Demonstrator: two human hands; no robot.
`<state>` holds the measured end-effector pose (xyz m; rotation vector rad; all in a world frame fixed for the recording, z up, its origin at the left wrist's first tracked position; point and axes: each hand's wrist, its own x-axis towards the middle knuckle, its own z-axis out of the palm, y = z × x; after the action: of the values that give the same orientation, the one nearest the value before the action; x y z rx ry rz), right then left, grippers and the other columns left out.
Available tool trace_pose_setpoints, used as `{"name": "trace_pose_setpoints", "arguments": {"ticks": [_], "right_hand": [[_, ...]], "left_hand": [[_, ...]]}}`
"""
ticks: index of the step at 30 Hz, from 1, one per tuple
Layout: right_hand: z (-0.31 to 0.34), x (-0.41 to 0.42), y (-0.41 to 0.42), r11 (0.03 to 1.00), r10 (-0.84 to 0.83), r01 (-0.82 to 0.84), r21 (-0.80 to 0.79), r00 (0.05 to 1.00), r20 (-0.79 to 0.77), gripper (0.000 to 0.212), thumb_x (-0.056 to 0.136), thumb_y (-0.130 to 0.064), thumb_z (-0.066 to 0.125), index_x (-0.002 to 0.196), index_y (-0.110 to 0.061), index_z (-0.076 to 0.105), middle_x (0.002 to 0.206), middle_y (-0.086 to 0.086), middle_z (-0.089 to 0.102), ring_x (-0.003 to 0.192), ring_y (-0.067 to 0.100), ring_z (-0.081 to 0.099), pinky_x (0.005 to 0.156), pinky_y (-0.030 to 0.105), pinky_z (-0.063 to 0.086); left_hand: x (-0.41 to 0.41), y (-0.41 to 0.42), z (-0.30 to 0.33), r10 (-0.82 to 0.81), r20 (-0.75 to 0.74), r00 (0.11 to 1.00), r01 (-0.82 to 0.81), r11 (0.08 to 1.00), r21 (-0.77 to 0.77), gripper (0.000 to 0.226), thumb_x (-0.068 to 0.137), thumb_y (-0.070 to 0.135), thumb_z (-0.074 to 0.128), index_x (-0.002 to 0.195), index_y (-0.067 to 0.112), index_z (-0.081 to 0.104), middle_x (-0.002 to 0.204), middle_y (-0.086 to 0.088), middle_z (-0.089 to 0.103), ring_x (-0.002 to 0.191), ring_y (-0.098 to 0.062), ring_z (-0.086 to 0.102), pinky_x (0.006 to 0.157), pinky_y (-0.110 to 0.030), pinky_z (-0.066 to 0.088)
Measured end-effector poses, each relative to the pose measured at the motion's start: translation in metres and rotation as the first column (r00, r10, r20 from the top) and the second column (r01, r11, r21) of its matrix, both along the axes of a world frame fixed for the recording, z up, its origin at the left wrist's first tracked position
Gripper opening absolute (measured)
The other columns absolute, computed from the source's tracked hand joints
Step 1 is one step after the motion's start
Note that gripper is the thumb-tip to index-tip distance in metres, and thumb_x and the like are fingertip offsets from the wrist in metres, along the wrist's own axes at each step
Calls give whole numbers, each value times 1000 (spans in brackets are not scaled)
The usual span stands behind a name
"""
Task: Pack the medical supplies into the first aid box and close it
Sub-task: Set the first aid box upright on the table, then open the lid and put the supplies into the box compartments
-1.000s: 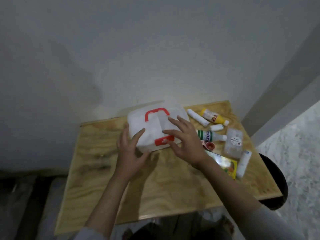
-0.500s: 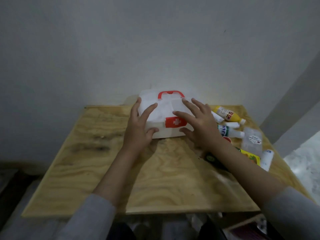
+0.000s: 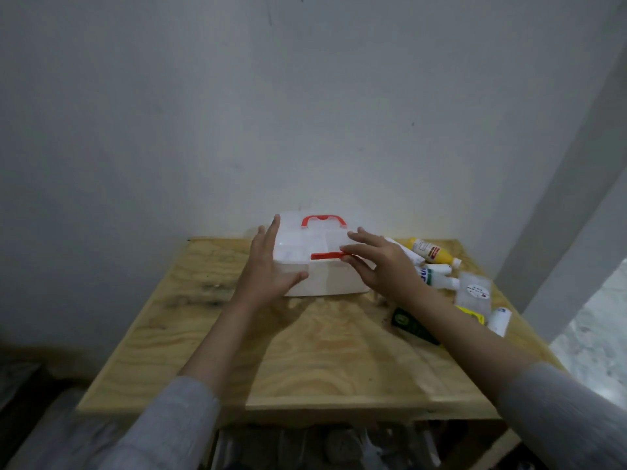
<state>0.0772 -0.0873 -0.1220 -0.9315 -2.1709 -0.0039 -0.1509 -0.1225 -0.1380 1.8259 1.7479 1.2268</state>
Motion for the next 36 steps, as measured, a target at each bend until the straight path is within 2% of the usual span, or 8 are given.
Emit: {"name": "trace_pose_setpoints", "arguments": {"ticks": [4, 9, 15, 20, 25, 29, 34, 36], "right_hand": [[3, -1, 4, 999, -1, -2, -49, 998, -58, 22, 84, -22, 65, 105, -15, 70, 120, 14, 65, 122, 31, 54, 92, 59, 48], [16, -8, 15, 998, -2, 14, 62, 984, -179, 17, 83, -17, 66, 98, -12, 71, 111, 15, 69, 114, 33, 60, 86, 62, 50], [63, -22, 42, 973, -30, 94, 212, 958, -285, 13, 83, -15, 68, 94, -9, 72, 93, 12, 71, 90, 25, 67, 76, 40, 56], [86, -39, 83, 973, -109, 167, 162, 942, -318, 16, 84, -17, 66, 97, -11, 72, 91, 9, 73, 82, 24, 67, 72, 37, 55], [97, -54, 120, 974, -172, 208, 86, 935, -309, 19, 87, -19, 62, 101, -11, 71, 98, 9, 73, 89, 25, 66, 78, 37, 54], [94, -58, 145, 977, -208, 214, 9, 957, -201, 23, 88, -19, 60, 109, -11, 66, 111, 9, 68, 103, 27, 61, 93, 44, 47], [90, -47, 158, 964, -228, 226, -139, 974, -2, 36, 91, -26, 55, 127, -22, 52, 142, 5, 48, 136, 27, 36, 111, 60, 23], [90, -37, 150, 971, -200, 196, -133, 980, -18, 39, 91, -26, 55, 129, -23, 50, 144, 6, 46, 138, 26, 34, 111, 60, 25]], "left_hand": [[11, -1, 0, 66, 18, 998, -67, 997, 28, 106, 71, 48, 75, 146, 48, 0, 159, 0, 18, 143, -26, 26, 103, -54, 43], [16, -2, 1, 91, 96, 991, -97, 994, 55, 110, 71, 40, 78, 145, 49, -4, 158, 5, 21, 141, -19, 29, 95, -34, 43], [20, 0, -1, 157, 158, 975, -157, 987, -12, 122, 66, 41, 80, 140, 54, -16, 154, 4, 28, 131, -24, 42, 84, -34, 48], [21, 4, 0, 165, 149, 975, -160, 986, -44, 126, 61, 46, 83, 142, 51, -14, 152, 5, 29, 128, -21, 42, 86, -32, 46], [21, 5, 0, 163, 161, 973, -156, 986, -57, 125, 59, 51, 82, 141, 51, -12, 149, 9, 30, 130, -17, 40, 95, -39, 47], [20, 8, -3, 166, 170, 971, -158, 986, -57, 122, 59, 48, 82, 142, 49, -7, 149, 10, 29, 130, -15, 37, 95, -37, 47], [15, 14, -4, 148, 190, 971, -137, 988, -71, 119, 63, 41, 82, 145, 43, -4, 151, 6, 28, 133, -19, 36, 95, -36, 45], [15, 16, -5, 146, 196, 970, -133, 988, -77, 118, 63, 40, 82, 146, 42, -2, 151, 5, 28, 133, -20, 36, 95, -36, 45]]}}
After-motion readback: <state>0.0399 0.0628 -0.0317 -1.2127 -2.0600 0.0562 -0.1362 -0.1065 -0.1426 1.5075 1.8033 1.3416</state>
